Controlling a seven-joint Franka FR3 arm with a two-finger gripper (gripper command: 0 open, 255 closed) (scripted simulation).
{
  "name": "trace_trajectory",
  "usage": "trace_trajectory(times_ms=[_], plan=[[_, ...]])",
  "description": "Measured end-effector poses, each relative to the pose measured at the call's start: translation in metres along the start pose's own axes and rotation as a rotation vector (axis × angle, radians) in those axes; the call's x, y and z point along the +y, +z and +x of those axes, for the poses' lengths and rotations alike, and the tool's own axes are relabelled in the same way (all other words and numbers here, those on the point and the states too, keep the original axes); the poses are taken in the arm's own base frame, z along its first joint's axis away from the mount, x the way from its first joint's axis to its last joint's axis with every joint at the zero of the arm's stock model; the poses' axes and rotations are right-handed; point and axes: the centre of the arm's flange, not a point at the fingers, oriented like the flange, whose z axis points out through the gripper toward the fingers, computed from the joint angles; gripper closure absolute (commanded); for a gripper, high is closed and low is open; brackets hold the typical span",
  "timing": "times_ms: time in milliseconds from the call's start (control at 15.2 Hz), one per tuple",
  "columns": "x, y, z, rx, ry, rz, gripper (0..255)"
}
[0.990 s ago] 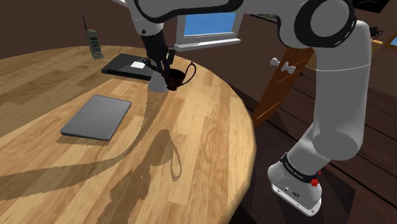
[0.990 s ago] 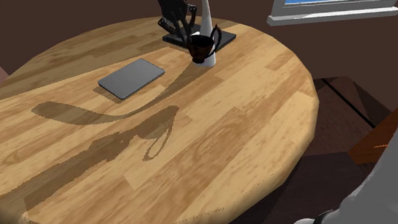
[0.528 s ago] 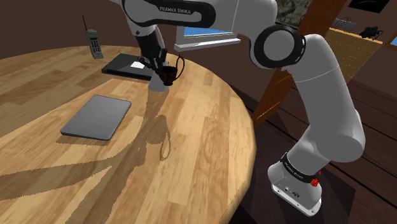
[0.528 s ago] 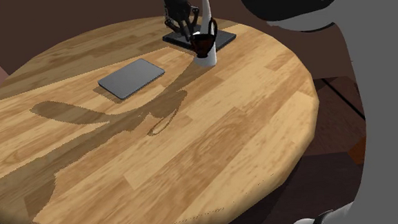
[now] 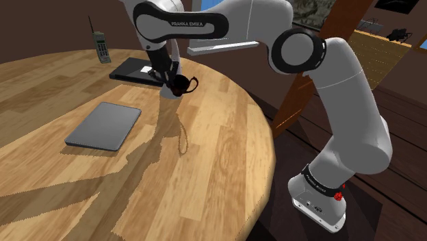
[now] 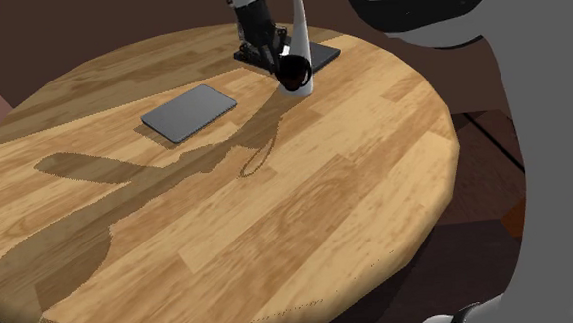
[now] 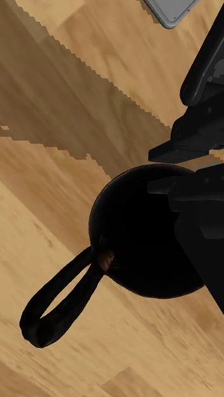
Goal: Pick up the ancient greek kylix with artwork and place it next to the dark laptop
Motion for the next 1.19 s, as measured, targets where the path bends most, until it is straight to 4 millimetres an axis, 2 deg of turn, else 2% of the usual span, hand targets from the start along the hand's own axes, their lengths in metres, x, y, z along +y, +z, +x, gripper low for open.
trace_trajectory(times_ms=[462,858,924,1188], plan=[[-0.014,0.033,-0.001,0.002,-0.006,0.006,255],[-0.015,0.038,0.0,0.001,-0.005,0.005,255],[-0.015,0.039,0.001,0.001,-0.005,0.005,0],[-0.01,0.044,0.007,0.0,0.002,-0.001,0]])
